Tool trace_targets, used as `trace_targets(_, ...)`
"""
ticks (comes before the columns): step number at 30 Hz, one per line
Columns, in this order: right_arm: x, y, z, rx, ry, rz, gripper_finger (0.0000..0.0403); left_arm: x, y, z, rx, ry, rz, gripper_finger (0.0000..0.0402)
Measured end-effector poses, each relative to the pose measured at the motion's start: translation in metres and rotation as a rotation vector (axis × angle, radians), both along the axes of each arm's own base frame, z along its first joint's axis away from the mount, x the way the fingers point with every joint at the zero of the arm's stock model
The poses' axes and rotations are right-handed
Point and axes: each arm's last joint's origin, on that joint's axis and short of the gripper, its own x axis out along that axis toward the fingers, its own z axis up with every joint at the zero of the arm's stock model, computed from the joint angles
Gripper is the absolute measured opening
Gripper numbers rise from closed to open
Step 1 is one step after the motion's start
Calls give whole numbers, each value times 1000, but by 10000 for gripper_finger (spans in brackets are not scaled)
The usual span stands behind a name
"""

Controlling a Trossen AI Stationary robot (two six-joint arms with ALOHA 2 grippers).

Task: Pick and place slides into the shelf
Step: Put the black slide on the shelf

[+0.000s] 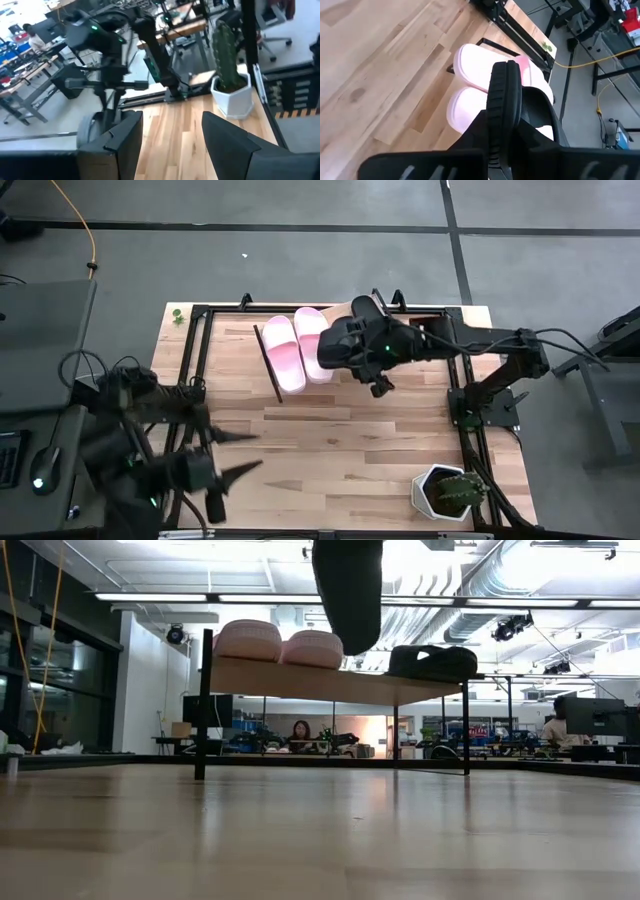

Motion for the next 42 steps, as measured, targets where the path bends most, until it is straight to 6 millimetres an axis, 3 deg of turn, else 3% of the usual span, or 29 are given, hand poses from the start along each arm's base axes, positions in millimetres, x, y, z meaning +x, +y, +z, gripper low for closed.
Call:
trace_targets(8,1,-19,2,1,-21,1,10,-27,56,36,-57,-41,22,193)
trace_targets(20,0,-43,3,33,-32,20,10,-11,135,56,-141,-2,51,193)
trace_targets(31,-4,-69,2,66,-31,23,10,8,165,74,-199,-93,-135,193)
trace_targets(42,-13,-100,2,123,-51,33,10,15,188,75,-207,-84,-161,193)
